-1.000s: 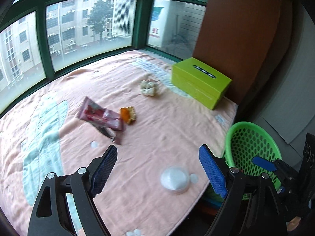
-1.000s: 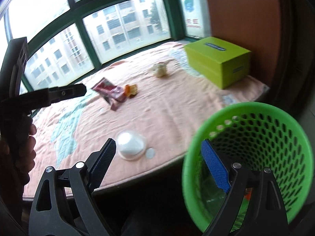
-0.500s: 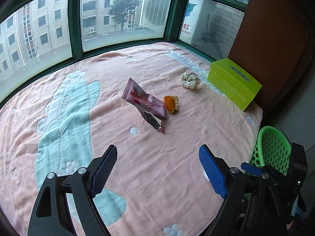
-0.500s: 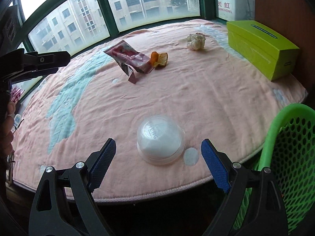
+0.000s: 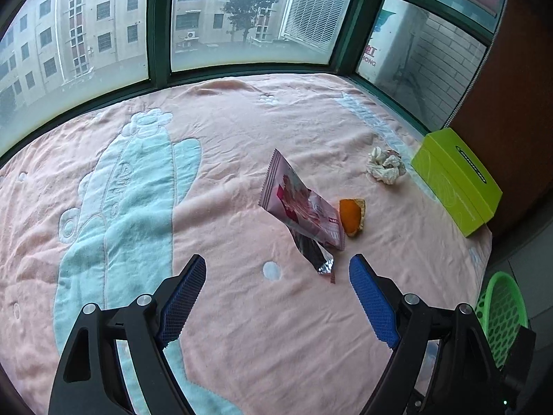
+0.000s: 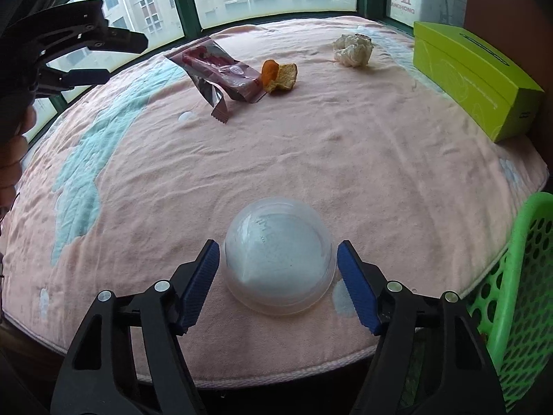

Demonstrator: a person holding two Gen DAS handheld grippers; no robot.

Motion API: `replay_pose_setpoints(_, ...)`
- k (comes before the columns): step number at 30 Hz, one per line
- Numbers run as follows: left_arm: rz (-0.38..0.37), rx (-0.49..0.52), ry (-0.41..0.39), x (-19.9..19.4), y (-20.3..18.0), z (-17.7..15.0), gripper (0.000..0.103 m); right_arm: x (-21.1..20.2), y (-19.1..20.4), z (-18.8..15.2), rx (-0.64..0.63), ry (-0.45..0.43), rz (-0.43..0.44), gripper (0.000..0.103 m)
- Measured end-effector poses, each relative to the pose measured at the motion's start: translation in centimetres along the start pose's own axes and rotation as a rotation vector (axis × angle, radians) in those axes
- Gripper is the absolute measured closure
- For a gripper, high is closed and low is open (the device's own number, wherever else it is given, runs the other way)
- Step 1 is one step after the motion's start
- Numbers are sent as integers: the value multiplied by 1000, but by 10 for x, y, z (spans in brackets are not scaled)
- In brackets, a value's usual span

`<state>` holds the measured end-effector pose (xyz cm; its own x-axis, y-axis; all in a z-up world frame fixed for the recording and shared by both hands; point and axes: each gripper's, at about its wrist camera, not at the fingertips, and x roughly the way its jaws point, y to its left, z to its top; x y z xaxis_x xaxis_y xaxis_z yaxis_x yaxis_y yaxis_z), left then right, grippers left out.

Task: Collect trash
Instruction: 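Grasp the pink wrapper with the left gripper while the right grasps the clear dome lid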

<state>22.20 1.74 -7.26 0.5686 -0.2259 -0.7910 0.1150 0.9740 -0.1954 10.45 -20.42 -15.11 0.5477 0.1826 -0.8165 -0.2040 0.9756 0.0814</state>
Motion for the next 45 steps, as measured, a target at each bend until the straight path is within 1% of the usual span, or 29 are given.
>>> replay_pose_setpoints(6,6,-60,20,31,9,22,21,-1,2,0,-5,3,-6,34)
replay_pose_setpoints(9,11,-70,31,47,11,30,26,-1,1,1,6,6,2,34)
replay_pose_setpoints(10,8,-76,37,52,11,32,28,-1,1,1,7,8,4,34)
replay_pose_setpoints(13,-16,-101,57,66,13,38,32,-2,2,0,9,8,12,34)
replay_pose_setpoints(18,-32,-118,72,81,13,42,42,-4,2,0,14,6,21,35)
replay_pose_setpoints(19,-32,-118,76,83,12,42,48,-6,1,0,16,4,22,35)
replay_pose_setpoints(20,-36,-120,78,84,11,41,53,-7,1,0,17,1,26,39)
replay_pose_setpoints(21,-41,-122,77,85,10,41,56,-8,2,1,18,1,29,38)
replay_pose_setpoints(23,-52,-121,74,84,8,40,68,-8,2,0,16,1,27,38)
replay_pose_setpoints(25,-58,-117,74,83,6,38,76,-8,1,-1,20,2,29,38)
replay_pose_setpoints(29,-62,-116,55,75,4,37,85,-12,1,-1,28,-11,36,38)
replay_pose_setpoints(32,-62,-118,36,65,2,35,89,-16,1,0,30,-23,38,38)
replay_pose_setpoints(38,-37,-101,-4,43,-3,31,96,-25,0,2,42,-48,48,38)
replay_pose_setpoints(45,-37,-115,-55,8,2,23,96,-42,-3,5,59,-88,63,38)
